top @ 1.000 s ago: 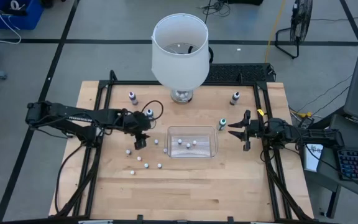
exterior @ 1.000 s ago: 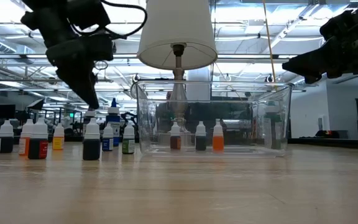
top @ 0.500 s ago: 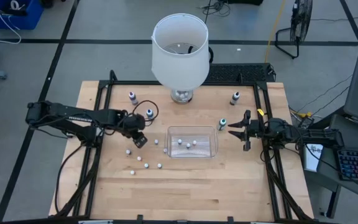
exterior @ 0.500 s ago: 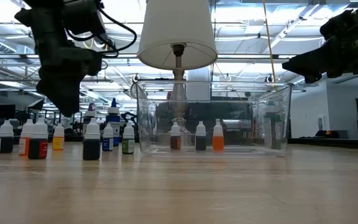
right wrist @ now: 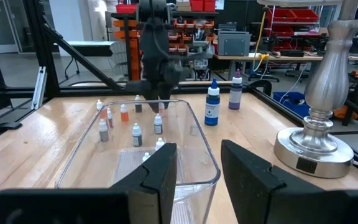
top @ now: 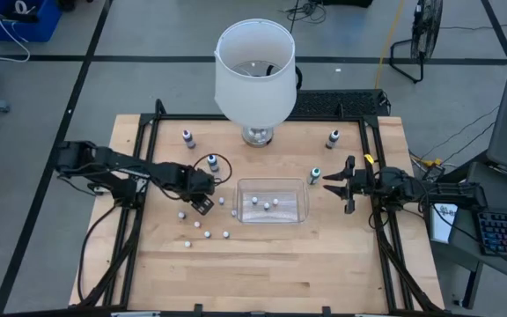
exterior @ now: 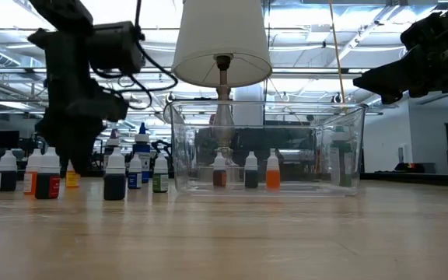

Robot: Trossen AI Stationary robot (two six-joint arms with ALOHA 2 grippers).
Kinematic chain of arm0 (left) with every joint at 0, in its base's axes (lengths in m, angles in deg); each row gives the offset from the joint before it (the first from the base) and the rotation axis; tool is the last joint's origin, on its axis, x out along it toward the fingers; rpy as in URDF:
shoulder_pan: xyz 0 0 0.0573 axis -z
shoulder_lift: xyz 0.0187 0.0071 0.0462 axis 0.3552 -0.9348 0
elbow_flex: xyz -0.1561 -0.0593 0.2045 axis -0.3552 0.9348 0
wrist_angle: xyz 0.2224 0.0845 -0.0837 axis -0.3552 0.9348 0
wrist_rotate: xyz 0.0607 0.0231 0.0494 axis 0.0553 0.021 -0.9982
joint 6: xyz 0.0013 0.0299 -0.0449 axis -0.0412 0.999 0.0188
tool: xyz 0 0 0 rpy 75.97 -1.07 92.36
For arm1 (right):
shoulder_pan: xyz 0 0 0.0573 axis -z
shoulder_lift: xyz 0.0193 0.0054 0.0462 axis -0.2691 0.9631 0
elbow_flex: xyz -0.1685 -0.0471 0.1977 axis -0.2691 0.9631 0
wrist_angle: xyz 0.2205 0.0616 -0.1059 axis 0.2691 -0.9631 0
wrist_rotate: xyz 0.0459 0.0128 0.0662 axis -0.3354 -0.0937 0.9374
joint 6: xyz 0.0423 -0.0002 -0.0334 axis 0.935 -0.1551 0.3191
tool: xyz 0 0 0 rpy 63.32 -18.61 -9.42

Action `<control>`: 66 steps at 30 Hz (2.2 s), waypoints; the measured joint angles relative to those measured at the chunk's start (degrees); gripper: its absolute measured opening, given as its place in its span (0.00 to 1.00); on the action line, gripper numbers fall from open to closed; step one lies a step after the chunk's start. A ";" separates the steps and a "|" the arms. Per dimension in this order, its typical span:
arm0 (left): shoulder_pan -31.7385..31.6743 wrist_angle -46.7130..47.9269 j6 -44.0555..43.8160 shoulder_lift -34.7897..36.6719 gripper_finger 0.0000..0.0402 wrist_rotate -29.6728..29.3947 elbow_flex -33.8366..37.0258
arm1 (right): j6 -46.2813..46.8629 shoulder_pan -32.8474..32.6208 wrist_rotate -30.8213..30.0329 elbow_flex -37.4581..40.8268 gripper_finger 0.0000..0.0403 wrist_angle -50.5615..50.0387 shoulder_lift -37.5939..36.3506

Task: Pick & Place food coloring
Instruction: Put the yellow food coloring bottle into the transparent bin

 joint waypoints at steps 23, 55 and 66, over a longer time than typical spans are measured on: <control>0.00 0.88 4.99 -3.56 0.16 -4.96 0.00 | 0.00 0.01 0.00 0.01 0.28 0.00 0.00; 5.47 14.83 40.58 -27.99 0.16 -3.27 -52.20 | 0.00 0.02 0.00 0.00 0.28 0.00 -0.02; 5.70 12.46 40.06 -35.69 0.15 -0.46 -52.28 | 0.00 0.00 0.00 0.01 0.28 -0.01 -0.02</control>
